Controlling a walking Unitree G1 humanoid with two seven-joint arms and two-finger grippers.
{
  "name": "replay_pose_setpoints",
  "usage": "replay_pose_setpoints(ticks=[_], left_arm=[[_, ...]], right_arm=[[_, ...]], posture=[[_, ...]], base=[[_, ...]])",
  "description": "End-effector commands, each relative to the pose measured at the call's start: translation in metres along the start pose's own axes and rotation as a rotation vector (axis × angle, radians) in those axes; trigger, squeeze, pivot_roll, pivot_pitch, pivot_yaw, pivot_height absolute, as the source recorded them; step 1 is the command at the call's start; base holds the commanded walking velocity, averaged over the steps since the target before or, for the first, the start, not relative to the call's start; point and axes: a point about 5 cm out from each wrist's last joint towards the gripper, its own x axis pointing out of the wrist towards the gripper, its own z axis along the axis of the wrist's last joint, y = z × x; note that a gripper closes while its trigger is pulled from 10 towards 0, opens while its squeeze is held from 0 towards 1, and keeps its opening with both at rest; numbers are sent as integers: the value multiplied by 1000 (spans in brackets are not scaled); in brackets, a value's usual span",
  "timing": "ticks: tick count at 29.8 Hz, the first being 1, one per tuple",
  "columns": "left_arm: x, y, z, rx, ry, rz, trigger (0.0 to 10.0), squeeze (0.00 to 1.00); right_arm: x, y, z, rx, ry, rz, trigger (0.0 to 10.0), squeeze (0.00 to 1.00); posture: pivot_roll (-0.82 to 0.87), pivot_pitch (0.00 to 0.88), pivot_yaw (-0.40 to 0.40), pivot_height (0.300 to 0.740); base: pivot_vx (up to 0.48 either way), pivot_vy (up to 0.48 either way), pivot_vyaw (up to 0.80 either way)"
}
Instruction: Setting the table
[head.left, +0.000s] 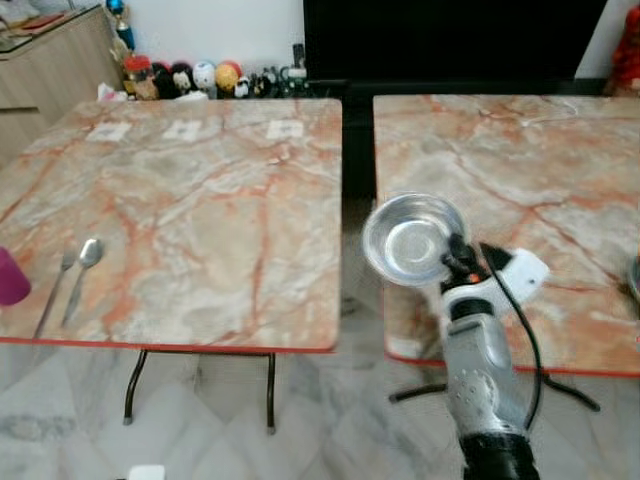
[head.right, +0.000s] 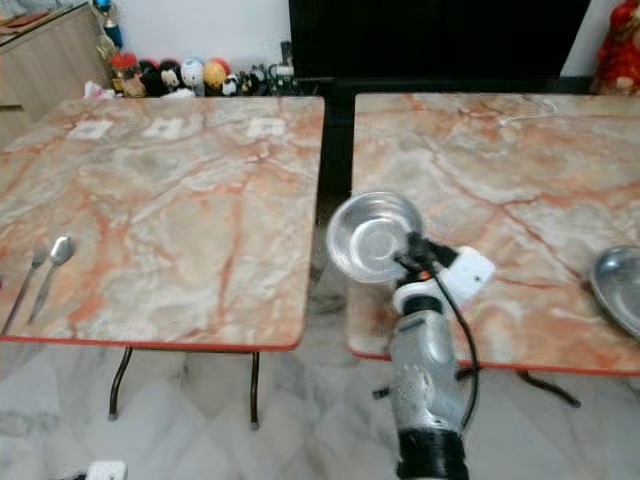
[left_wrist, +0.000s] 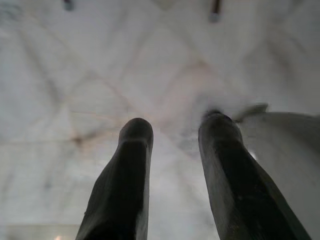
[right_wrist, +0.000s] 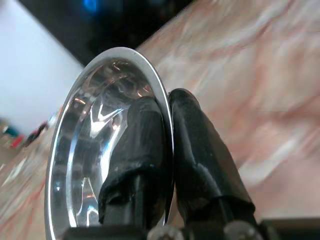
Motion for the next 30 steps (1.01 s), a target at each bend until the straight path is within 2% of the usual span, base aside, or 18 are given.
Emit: replay_pose_setpoints(ticks=[1,5,17,26,30], left_arm=[[0,4,-1,17,10,7,10000,0],[0,4,-1,20,12,6,10000,0],[0,4,-1,21,12,7,10000,0],[0,4,0,10,10,12,10000,0],[0,5,0,11,10,11,10000,0]], right_arm=[[0,11,3,26,-28,28,10000,0],[-1,9,5,21,-36,18,10000,0],[-2,1,14,9,-102,-46,10000,0],[5,-9,32,13,-176,-136,10000,0],[8,-14,32,27,-168,-192,10000,0]], posture=[[-70,0,36,740],[-73,0,38,740],[-76,0,38,740],[-77,0,43,740],[-78,0,47,740]], base=[[0,-480,-800],[0,-480,-800],[0,-479,0],[0,0,0],[0,0,0]])
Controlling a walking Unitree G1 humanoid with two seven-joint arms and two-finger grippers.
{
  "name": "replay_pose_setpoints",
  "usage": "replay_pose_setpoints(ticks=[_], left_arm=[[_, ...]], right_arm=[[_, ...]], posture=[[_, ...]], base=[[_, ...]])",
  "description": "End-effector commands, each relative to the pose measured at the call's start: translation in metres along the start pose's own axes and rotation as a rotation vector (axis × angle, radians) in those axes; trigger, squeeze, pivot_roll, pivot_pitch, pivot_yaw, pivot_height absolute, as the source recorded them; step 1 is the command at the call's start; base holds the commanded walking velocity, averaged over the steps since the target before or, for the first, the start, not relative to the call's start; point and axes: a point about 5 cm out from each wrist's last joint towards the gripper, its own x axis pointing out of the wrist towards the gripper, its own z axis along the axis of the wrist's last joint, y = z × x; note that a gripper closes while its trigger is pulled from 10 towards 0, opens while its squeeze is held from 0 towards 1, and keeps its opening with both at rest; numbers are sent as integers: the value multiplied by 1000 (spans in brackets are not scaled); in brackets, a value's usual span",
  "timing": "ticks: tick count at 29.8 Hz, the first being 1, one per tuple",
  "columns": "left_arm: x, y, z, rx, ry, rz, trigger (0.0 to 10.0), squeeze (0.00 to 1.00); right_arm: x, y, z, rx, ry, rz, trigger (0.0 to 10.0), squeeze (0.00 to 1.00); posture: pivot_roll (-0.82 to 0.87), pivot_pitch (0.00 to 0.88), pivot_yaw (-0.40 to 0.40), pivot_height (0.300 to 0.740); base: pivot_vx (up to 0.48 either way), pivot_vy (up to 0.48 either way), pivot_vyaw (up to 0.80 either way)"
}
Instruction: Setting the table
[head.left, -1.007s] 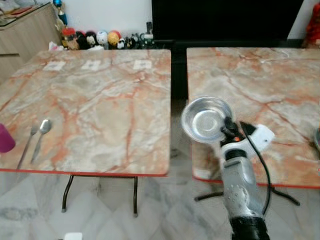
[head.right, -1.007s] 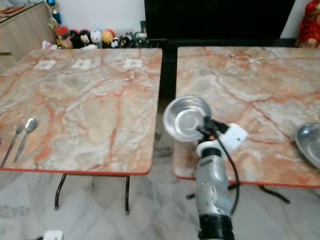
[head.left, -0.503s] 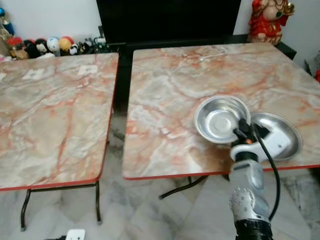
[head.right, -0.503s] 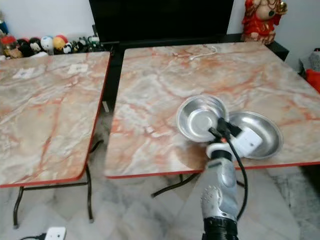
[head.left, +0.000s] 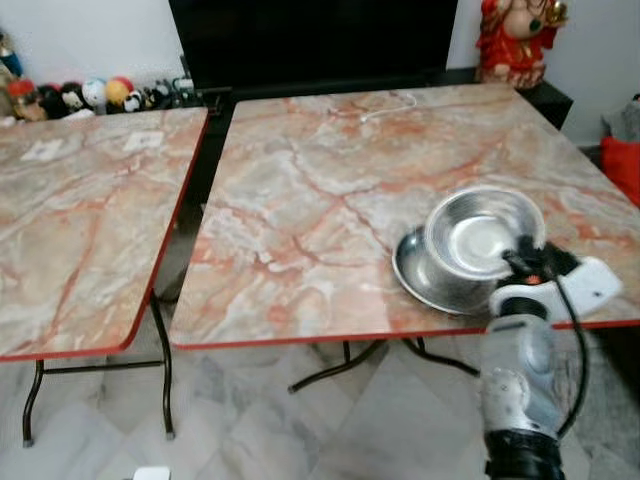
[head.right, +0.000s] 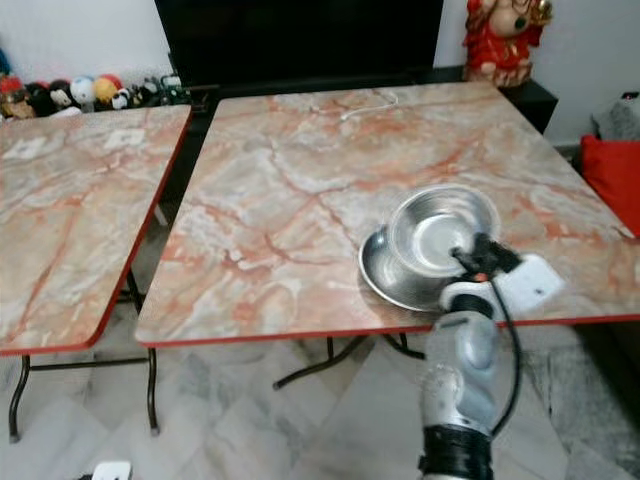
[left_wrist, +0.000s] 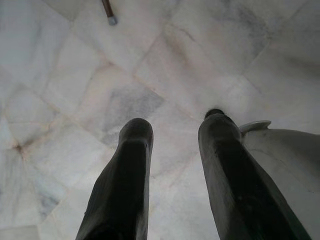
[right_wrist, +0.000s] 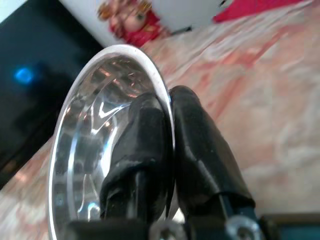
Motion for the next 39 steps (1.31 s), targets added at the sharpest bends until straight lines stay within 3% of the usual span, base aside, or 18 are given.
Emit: replay_pose_setpoints(ticks=[1,10,21,34,35,36,37,39], left_arm=[[-1,7,-2,11,16,14,10000,0],[-1,8,-1,10,14,15,10000,0],[-1,7,0,10,13,14,10000,0],[-1,8,-1,11,15,15,10000,0],[-1,8,-1,12,15,14,10000,0],[-1,8,-1,12,14,14,10000,0],[-1,8,-1,11,14,14,10000,0],[-1,8,-1,11,13,14,10000,0]], right_arm=[[1,8,-8,40,37,-8,10000,0],[7,14,-19,129,114,-43,10000,0],[12,4,-36,76,177,-196,10000,0],[11,8,-42,93,199,-208,10000,0],[11,7,-42,92,198,-206,10000,86],[11,7,-42,95,197,-210,10000,357],[11,6,-42,96,195,-213,10000,506],[11,6,-41,96,192,-216,10000,498]], posture=[[-78,0,50,740],[-73,0,53,740],[-68,0,54,740],[-69,0,56,740],[-68,0,55,740],[-68,0,55,740],[-68,0,55,740],[-67,0,55,740]], base=[[0,0,0],[0,0,0],[0,0,0],[0,0,0],[0,0,0],[0,0,0],[0,0,0],[0,0,0]])
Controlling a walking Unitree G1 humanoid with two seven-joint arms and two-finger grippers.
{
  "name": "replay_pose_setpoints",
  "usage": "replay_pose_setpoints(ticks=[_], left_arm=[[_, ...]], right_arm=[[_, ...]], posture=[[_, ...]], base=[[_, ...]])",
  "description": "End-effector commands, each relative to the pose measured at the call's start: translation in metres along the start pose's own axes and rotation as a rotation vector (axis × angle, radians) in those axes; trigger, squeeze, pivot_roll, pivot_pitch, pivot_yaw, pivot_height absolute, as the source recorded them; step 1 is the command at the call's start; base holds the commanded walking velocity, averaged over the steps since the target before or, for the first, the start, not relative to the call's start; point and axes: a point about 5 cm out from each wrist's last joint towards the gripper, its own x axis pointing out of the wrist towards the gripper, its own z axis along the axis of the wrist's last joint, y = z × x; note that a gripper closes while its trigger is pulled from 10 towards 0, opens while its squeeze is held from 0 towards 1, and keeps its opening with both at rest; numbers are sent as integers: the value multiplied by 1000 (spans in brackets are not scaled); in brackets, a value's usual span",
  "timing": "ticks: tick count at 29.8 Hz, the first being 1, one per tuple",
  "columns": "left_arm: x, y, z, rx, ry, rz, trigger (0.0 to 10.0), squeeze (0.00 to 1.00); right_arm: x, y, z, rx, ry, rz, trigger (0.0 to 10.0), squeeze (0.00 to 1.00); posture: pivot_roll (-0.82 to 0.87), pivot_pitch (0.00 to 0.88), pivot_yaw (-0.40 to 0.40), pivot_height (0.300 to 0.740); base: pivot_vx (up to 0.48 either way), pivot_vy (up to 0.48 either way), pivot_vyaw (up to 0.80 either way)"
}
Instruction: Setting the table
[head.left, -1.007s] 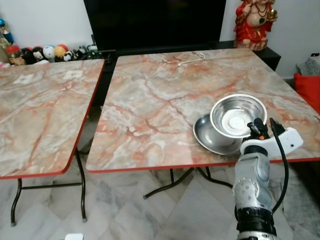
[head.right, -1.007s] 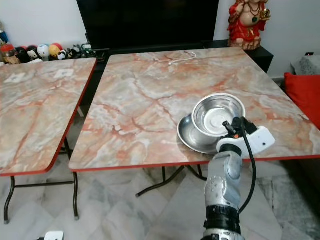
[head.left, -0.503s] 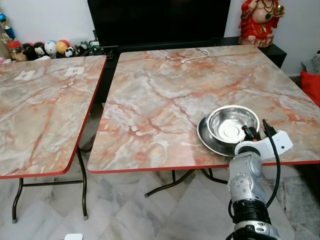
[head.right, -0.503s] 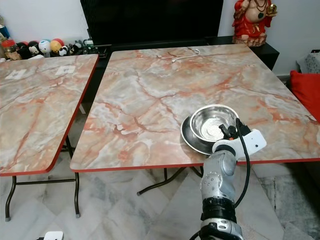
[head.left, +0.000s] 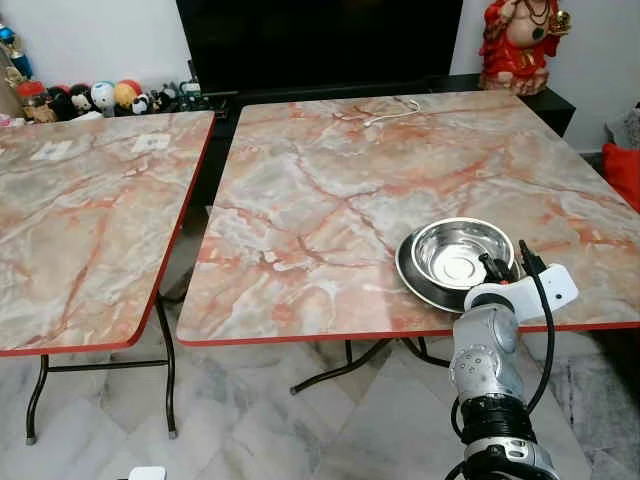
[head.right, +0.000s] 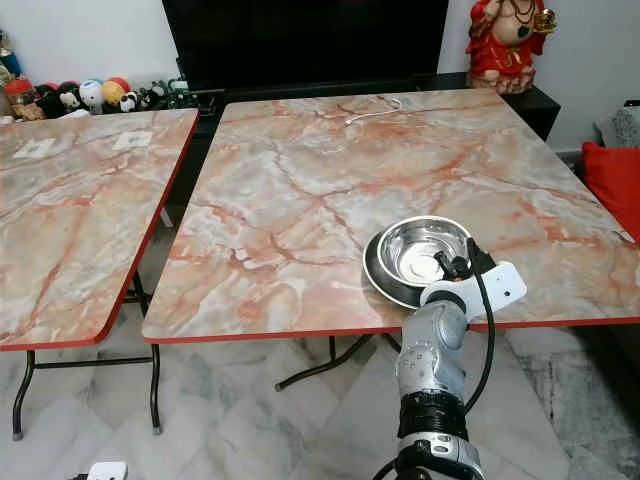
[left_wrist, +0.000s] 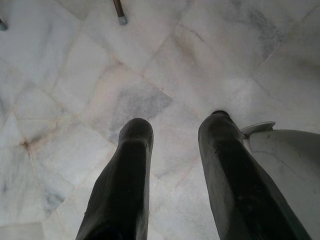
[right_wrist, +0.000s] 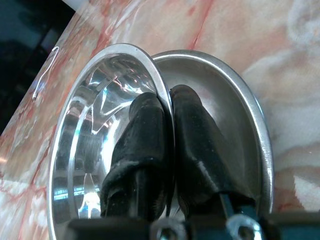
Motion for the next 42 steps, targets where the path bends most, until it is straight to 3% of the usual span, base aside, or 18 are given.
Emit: replay_pose_setpoints(ticks=[1,2,4,5,6,13,15,16,18,20,21,22,42], left_arm=[[-1,4,-2,9,15,6,10000,0],[-1,4,-2,9,15,6,10000,0],[-1,4,-2,8,15,6,10000,0],[-1,4,-2,8,15,6,10000,0],[-1,4,-2,7,15,6,10000,0],[-1,4,-2,7,14,6,10000,0],[-1,4,-2,8,14,6,10000,0],[-1,4,-2,9,14,6,10000,0],[-1,4,-2,9,14,6,10000,0],[-1,4,-2,9,15,6,10000,0],[-1,4,-2,10,15,6,10000,0],[-1,4,-2,10,15,6,10000,0],[-1,3,-2,11,13,4,10000,0]], right_arm=[[1,3,1,12,-9,-1,10000,494],[1,3,1,12,-9,-1,10000,459],[2,3,2,7,-10,2,10000,286],[2,3,2,7,-10,2,10000,286],[3,4,3,7,-12,1,10000,0],[4,4,4,9,-10,5,10000,0],[4,5,3,-5,-8,18,10000,298],[4,6,3,-3,-1,29,10000,694],[4,7,2,-1,1,31,10000,702],[4,8,2,1,5,37,10000,647],[4,9,1,4,10,45,10000,263],[4,9,1,7,13,47,10000,8],[-5,-6,-7,-12,36,2,10000,0]], posture=[[-67,0,56,740],[-67,0,56,740],[-67,0,56,740],[-67,0,56,740],[-66,0,55,740],[-67,0,55,740],[-66,0,56,740],[-67,0,55,740],[-67,0,56,740],[-69,0,56,740],[-68,0,56,740],[-68,0,54,740],[-72,0,51,740]], base=[[0,0,0],[0,0,0],[0,0,0],[0,0,0],[0,0,0],[0,0,0],[0,0,0],[0,0,0],[0,0,0],[0,0,0],[0,0,0],[0,0,0],[0,0,0]])
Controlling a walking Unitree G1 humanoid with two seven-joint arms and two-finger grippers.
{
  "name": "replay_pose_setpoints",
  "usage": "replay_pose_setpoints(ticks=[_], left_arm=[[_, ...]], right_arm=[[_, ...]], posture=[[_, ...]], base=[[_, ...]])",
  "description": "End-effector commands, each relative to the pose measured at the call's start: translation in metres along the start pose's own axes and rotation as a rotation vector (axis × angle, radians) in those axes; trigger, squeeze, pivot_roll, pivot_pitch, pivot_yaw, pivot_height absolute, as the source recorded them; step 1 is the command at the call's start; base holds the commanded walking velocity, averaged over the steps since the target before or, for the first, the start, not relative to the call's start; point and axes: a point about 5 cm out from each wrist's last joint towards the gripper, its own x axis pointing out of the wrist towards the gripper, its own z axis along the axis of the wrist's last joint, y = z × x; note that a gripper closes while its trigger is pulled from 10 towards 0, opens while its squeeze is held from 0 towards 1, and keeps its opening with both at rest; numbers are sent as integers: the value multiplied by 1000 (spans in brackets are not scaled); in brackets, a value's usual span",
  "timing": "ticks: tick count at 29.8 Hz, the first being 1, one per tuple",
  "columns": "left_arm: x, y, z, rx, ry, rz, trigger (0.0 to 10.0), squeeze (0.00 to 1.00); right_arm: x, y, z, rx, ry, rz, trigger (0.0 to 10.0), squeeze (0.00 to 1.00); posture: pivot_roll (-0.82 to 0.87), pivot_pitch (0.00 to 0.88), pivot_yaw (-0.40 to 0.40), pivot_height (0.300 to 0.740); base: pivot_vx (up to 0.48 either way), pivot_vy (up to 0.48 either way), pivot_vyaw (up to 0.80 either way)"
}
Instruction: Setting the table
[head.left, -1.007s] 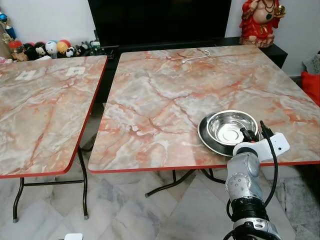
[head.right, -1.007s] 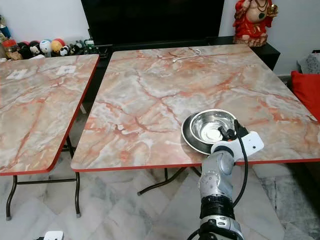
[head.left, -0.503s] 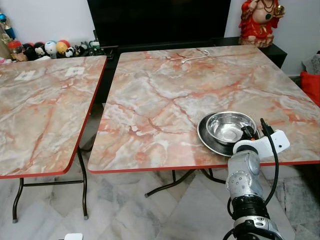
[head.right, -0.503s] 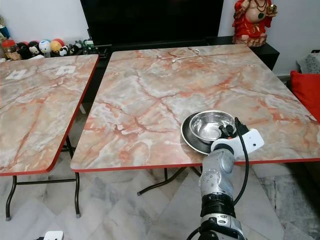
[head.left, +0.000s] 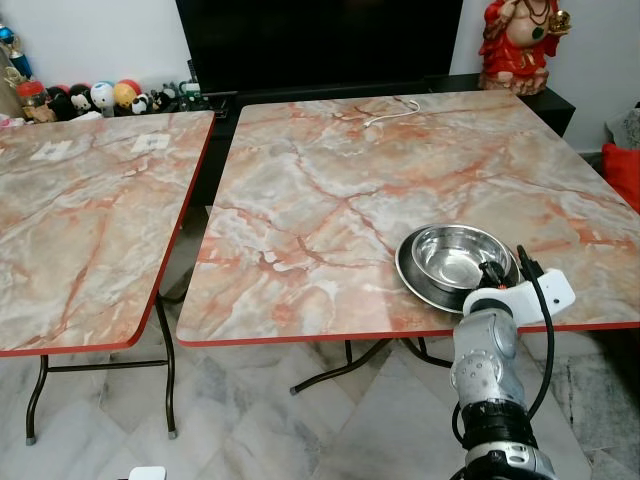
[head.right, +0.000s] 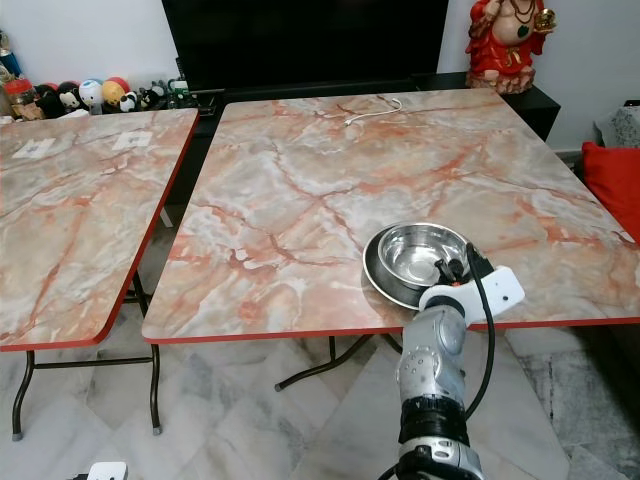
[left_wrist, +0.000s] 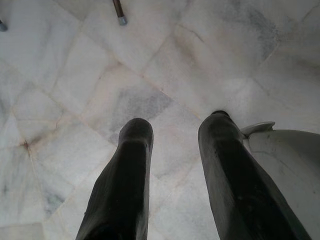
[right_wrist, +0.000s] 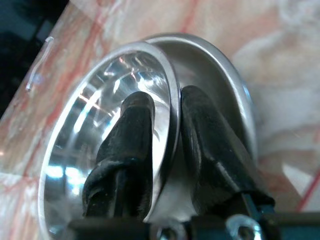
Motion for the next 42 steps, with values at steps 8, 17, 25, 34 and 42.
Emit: replay_pose_setpoints(ticks=[8,17,25,34,42], left_arm=[[-1,3,-2,7,13,4,10000,0],[-1,3,-2,1,10,4,10000,0],[-1,1,-2,-17,6,1,10000,0],[-1,1,-4,-43,14,0,10000,0],[-1,1,-6,-40,23,0,10000,0]], right_arm=[[-3,1,6,-17,-33,-2,10000,0],[-11,3,21,-159,-168,41,10000,0],[-23,33,30,-495,-299,361,10000,0],[-37,39,8,-713,-224,617,10000,0],[-47,44,-7,-701,-179,681,10000,0]], posture=[[-75,0,50,740],[-75,0,46,740],[-85,0,43,740],[-99,0,32,740],[-87,0,29,740]], base=[[0,0,0],[0,0,0],[0,0,0],[0,0,0],[0,376,544]])
